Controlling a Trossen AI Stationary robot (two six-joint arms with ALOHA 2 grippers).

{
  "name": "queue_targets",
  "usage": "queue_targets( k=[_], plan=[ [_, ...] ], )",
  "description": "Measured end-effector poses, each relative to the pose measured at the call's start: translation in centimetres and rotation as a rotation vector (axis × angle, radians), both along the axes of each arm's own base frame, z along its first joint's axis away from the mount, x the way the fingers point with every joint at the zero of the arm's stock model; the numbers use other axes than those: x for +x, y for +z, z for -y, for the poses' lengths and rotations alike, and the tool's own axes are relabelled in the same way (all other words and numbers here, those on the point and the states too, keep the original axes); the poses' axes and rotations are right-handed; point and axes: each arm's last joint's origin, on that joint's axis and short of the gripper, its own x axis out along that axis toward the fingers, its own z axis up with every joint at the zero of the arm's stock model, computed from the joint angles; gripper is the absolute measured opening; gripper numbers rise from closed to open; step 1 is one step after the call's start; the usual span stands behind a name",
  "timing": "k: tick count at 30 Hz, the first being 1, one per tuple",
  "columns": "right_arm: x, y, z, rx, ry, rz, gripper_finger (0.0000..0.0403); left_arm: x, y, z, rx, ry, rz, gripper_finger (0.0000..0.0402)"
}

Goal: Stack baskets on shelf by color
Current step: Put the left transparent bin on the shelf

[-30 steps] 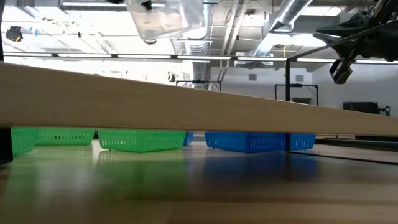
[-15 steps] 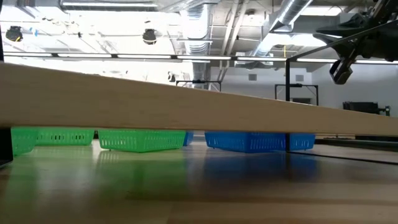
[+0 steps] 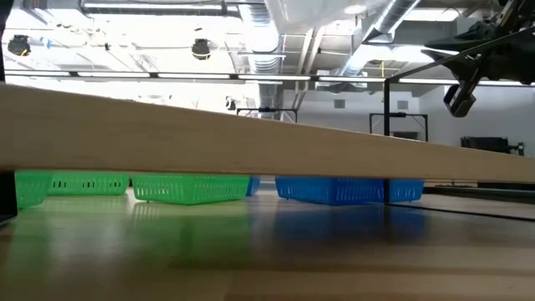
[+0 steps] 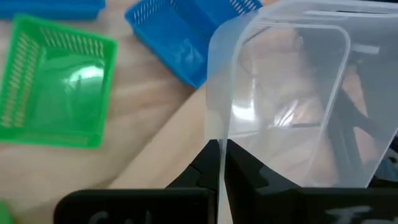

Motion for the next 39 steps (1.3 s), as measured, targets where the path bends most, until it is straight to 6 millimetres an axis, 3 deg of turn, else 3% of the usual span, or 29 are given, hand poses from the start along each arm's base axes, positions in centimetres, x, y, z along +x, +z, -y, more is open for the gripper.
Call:
queue_targets(
  k=[7,18,27,32,39],
  plan=[
    [0.0,-0.1,0.0,-0.001,0.0,-0.007,0.0063,2.4,-3.6,1.2,-0.07,0.161,-0.029,0.0],
    [0.1,-0.3,0.0,-0.002,0.001,-0.028,0.0063,6.3,-8.4,1.0,-0.237,0.32,-0.037,0.0],
    [0.1,-0.3,0.0,-0.002,0.002,-0.031,0.0063,8.0,-10.1,0.8,-0.349,0.354,-0.021,0.0003],
    [0.1,-0.3,0.0,-0.002,0.003,-0.031,0.0063,8.2,-9.9,1.0,-0.339,0.356,0.016,0.0039],
    [0.1,-0.3,-0.1,-0.006,0.024,-0.031,0.0063,8.8,-9.5,1.5,-0.37,0.331,0.089,0.0131]
  ],
)
